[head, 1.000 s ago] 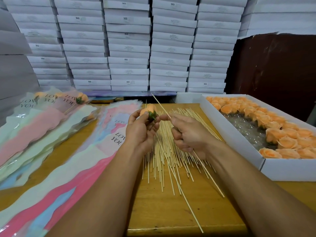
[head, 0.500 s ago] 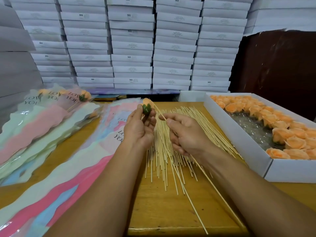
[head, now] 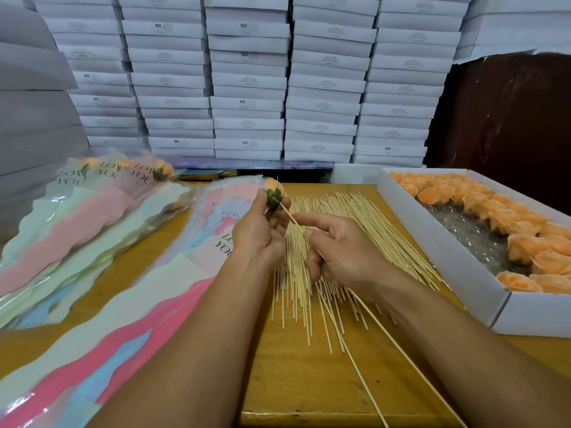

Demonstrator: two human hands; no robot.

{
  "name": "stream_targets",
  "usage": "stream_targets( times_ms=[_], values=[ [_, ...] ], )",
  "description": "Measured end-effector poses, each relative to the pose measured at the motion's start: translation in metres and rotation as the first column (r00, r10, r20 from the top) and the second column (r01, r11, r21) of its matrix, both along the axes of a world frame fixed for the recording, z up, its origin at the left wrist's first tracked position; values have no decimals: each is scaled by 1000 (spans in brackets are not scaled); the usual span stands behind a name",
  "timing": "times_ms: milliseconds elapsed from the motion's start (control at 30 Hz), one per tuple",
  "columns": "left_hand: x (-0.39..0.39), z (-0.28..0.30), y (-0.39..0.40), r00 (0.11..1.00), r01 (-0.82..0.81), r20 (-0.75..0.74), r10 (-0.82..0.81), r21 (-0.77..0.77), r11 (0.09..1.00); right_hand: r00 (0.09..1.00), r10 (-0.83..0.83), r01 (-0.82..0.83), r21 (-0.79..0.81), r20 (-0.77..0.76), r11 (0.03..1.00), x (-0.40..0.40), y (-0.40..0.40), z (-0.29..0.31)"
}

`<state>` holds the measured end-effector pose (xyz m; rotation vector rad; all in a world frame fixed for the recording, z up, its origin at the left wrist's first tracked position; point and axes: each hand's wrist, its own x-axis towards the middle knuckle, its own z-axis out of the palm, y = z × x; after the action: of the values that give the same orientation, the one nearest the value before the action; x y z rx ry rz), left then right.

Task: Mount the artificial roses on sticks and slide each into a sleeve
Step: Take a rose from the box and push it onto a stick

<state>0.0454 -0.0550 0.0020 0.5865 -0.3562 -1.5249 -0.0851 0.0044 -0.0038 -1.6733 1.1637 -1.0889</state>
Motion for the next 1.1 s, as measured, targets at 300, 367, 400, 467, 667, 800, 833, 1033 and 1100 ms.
stream_targets(
  times_ms=[300,367,400,467,667,800,833,1033,1100],
  values=[
    [-2,3,0,1000,-22,7,22,25,999,1000,15,-15,-13,-15,1000,0,0,2],
    [-1,4,1,1000,-15,-9,16,24,1000,1000,13,-13,-13,-1,1000,0,0,2],
    [-1,4,2,1000,-13,-16,13,23,1000,1000,13,-13,-12,6,1000,-1,0,2],
    [-1,5,3,1000,-11,-20,11,20,1000,1000,14,-14,-11,10,1000,-1,-1,1],
    [-2,5,4,1000,-12,0,12,25,1000,1000,10,-10,1,-8,1000,-2,-2,0],
    [-2,4,4,1000,-14,-6,14,27,1000,1000,11,-11,4,-11,1000,-3,-3,0],
    [-2,4,4,1000,-16,-6,16,27,1000,1000,11,-11,6,-10,1000,-3,-3,0],
    [-2,4,3,1000,-21,-3,21,24,1000,1000,19,-19,6,-11,1000,-2,-1,0],
    [-2,4,2,1000,-23,-5,23,22,1000,1000,15,-15,6,-13,1000,-2,-2,0]
  ],
)
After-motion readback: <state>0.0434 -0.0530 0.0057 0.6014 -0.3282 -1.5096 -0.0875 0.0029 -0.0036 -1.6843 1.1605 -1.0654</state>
